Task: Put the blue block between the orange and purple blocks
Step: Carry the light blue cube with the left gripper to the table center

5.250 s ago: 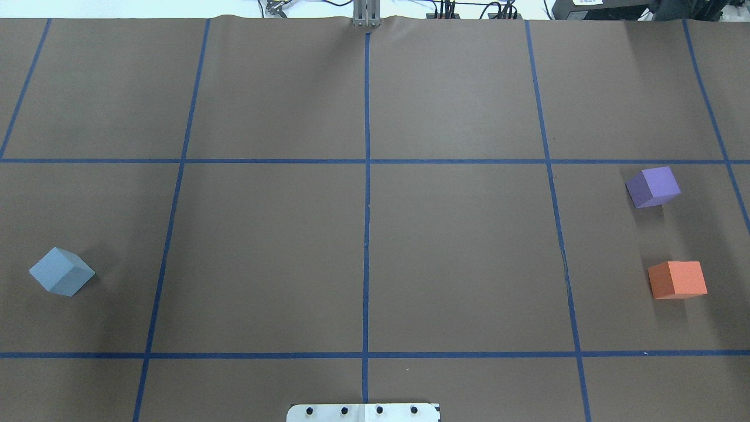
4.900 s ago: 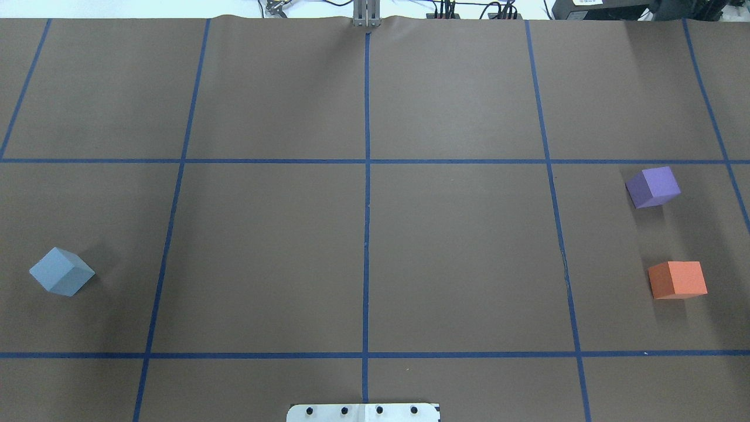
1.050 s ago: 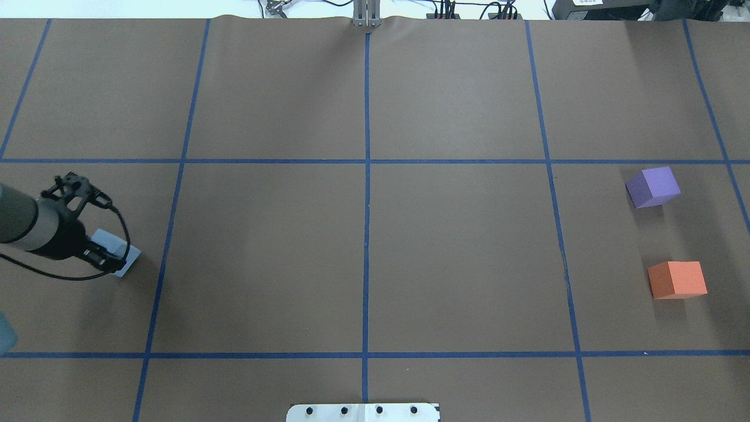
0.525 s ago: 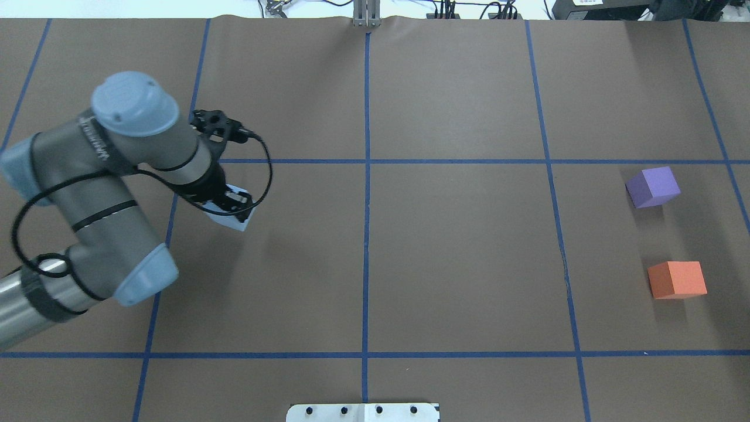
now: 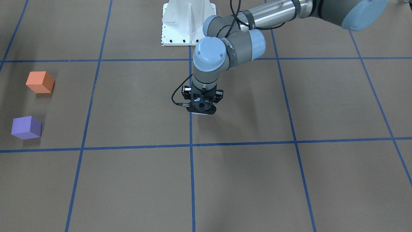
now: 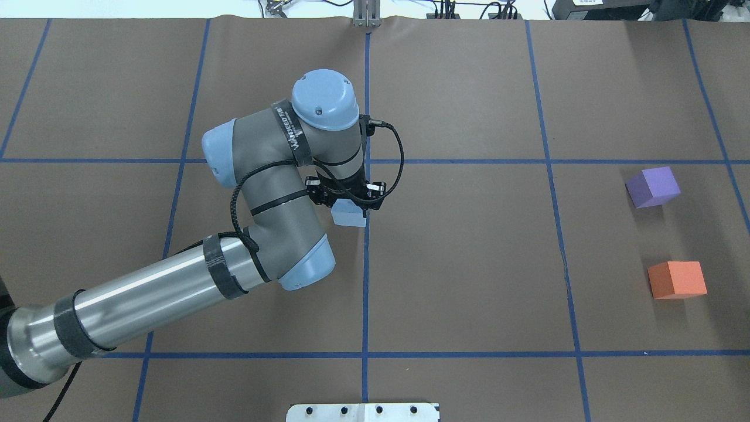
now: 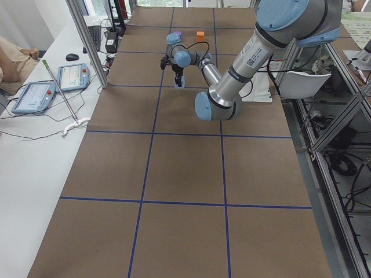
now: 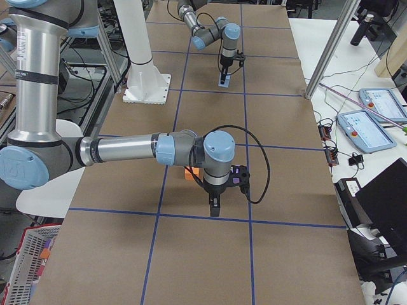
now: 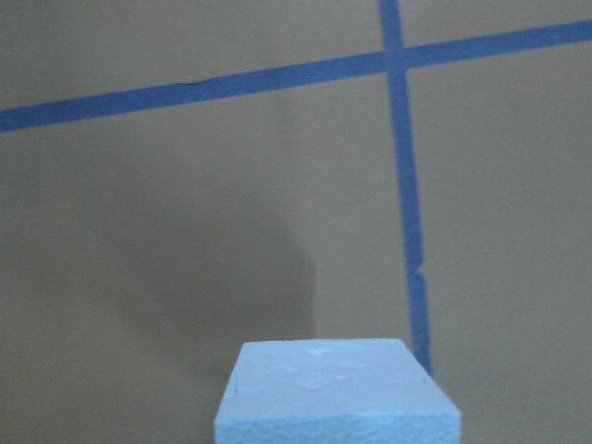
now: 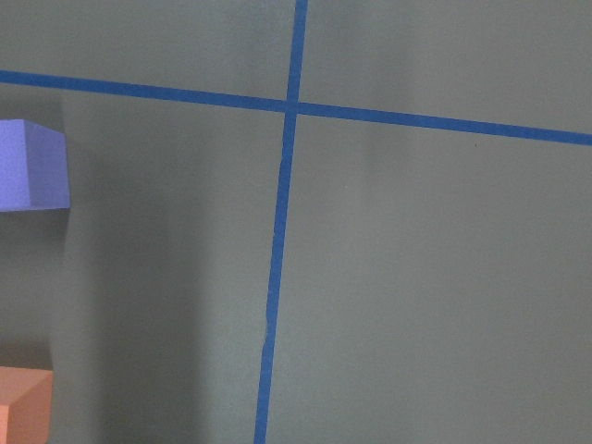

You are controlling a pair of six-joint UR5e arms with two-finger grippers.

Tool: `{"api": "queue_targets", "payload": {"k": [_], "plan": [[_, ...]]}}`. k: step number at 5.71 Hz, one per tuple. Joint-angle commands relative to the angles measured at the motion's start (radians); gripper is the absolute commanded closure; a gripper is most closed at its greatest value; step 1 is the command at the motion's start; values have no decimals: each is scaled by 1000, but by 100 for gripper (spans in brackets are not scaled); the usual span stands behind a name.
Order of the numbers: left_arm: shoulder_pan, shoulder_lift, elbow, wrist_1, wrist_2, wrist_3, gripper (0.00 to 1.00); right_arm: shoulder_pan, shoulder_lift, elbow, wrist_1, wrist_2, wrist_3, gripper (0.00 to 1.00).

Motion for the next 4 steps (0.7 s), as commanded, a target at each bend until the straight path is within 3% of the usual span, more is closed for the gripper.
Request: {"api": "queue_targets", "payload": {"k": [1, 3, 4], "plan": [[25, -19, 62, -62, 28, -57, 58, 0, 0, 0, 0, 0, 0, 0], [50, -19, 61, -59, 101, -63, 0, 0, 0, -1, -2, 0, -2, 0], [45, -19, 41, -59, 97, -60, 0, 0, 0, 2, 0, 0, -3, 0]]}}
